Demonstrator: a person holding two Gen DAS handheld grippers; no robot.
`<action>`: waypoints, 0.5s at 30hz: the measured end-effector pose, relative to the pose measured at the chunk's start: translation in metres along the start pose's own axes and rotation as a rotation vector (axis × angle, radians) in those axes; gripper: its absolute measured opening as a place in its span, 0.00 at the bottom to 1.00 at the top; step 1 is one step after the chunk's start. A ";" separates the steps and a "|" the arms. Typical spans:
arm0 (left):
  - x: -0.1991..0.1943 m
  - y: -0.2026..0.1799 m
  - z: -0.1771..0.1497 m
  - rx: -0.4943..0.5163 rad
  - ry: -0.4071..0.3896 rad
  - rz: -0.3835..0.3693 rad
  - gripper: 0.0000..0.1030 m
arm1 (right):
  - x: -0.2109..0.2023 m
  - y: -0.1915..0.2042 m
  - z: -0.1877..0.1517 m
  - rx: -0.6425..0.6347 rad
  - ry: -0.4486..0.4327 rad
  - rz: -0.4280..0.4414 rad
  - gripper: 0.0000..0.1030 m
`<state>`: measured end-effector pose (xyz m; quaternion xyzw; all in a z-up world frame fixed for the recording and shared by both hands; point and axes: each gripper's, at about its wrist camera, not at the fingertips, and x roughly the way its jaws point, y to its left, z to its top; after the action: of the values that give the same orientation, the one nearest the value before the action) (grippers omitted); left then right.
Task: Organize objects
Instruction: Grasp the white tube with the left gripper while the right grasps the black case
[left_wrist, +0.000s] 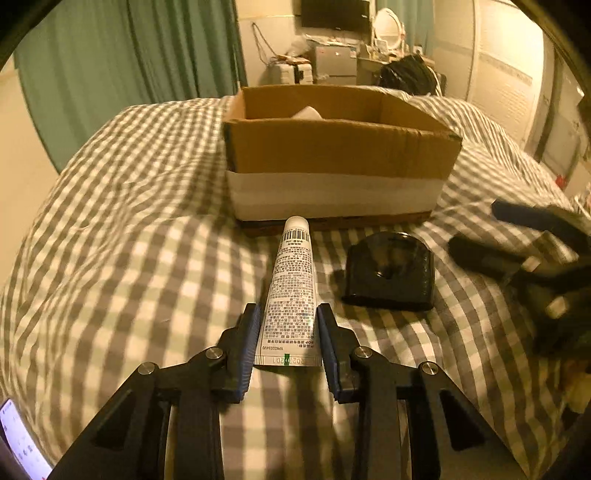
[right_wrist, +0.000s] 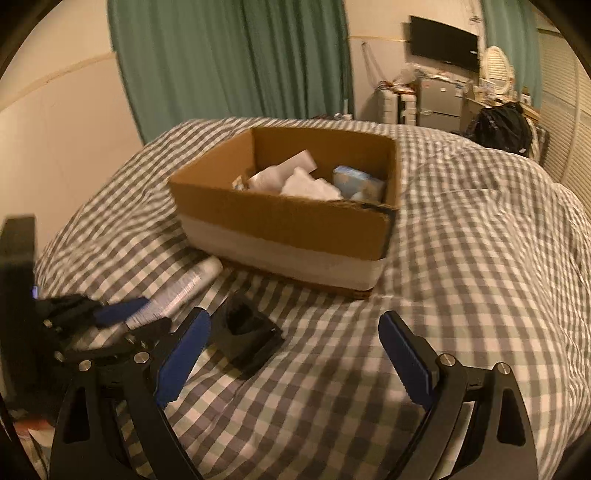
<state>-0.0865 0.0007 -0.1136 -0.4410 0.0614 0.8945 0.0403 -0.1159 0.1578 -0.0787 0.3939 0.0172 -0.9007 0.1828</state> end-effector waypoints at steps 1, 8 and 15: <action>-0.001 0.003 -0.001 -0.004 -0.002 -0.001 0.31 | 0.004 0.004 0.000 -0.017 0.013 0.008 0.90; -0.006 0.009 -0.003 -0.028 -0.013 0.004 0.31 | 0.050 0.025 -0.002 -0.102 0.157 0.041 0.90; -0.005 0.009 -0.003 -0.034 -0.017 0.002 0.31 | 0.067 0.037 -0.011 -0.168 0.221 0.024 0.74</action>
<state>-0.0821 -0.0091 -0.1105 -0.4339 0.0461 0.8992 0.0323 -0.1379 0.1037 -0.1300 0.4740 0.1078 -0.8450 0.2231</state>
